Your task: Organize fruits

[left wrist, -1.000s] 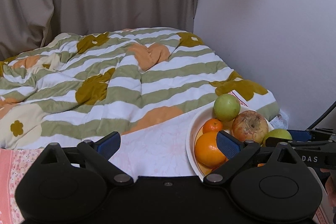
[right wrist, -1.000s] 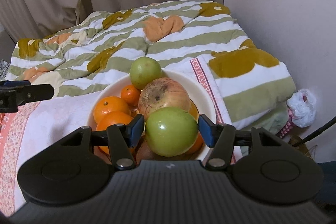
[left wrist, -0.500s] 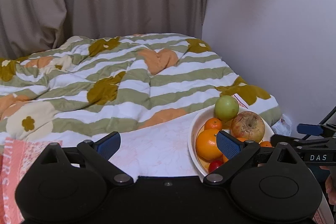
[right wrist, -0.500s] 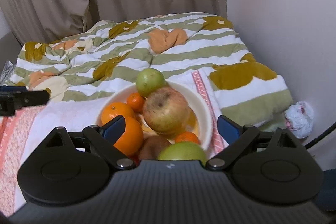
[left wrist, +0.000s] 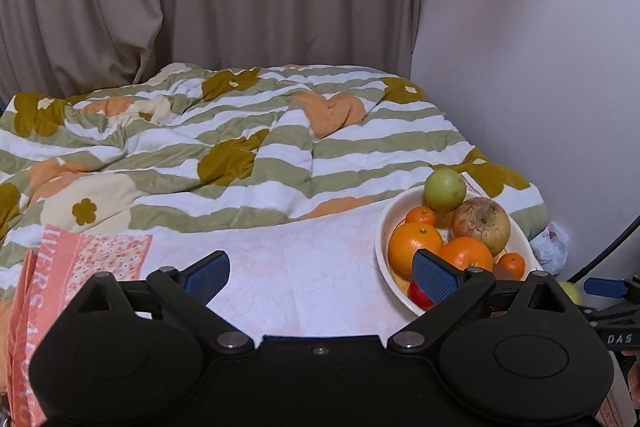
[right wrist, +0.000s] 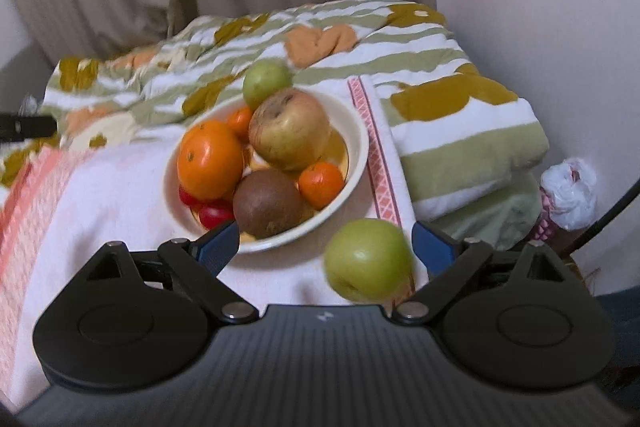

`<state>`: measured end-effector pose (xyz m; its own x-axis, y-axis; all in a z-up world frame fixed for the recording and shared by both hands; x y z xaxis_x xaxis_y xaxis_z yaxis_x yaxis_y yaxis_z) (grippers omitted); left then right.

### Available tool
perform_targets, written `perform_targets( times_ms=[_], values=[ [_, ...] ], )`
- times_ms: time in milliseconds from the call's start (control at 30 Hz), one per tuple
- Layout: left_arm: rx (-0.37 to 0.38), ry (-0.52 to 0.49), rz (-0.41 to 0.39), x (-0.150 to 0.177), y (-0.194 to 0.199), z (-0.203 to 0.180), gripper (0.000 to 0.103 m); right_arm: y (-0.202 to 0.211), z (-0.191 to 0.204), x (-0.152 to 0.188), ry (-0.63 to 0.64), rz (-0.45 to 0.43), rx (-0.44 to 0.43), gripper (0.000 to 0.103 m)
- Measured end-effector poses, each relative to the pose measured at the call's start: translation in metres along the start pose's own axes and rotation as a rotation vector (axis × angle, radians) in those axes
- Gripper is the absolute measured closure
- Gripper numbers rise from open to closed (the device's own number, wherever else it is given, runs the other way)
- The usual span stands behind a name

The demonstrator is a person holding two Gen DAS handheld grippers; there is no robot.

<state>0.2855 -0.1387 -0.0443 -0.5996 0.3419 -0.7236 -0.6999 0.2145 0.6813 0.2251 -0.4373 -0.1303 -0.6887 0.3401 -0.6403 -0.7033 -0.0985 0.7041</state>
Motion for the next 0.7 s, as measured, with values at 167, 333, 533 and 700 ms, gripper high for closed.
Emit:
perform_targets(
  times_ms=[167, 333, 533, 700],
  values=[
    [-0.006, 0.004, 0.012, 0.008, 0.003, -0.001, 0.003, -0.005, -0.012, 0.02, 0.019, 0.037, 0.034, 0.0],
    [-0.004, 0.001, 0.023, 0.01, 0.0, -0.005, 0.003, -0.003, -0.012, 0.032, 0.074, 0.049, 0.05, 0.0],
    [0.004, 0.001, 0.023, 0.011, -0.001, -0.008, 0.003, -0.004, 0.001, 0.037, 0.119, 0.057, 0.02, 0.01],
    [0.006, -0.009, 0.026, 0.01, -0.002, -0.007, 0.003, -0.013, 0.013, 0.038, 0.145, 0.062, 0.014, 0.018]
  ],
)
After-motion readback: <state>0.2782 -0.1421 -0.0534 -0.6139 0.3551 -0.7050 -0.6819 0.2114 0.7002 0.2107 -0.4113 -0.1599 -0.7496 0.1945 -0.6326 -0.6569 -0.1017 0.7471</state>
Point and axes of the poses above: each gripper's, at about its wrist camera, not at the fingertips, and y roughly against the way its jaws point, z to its left, x to its underside, the point moved 4 cm from there along -y, roughly the way its jaws point, and after that the axes turned 11 degrees about -y, right-handed, at the moved point
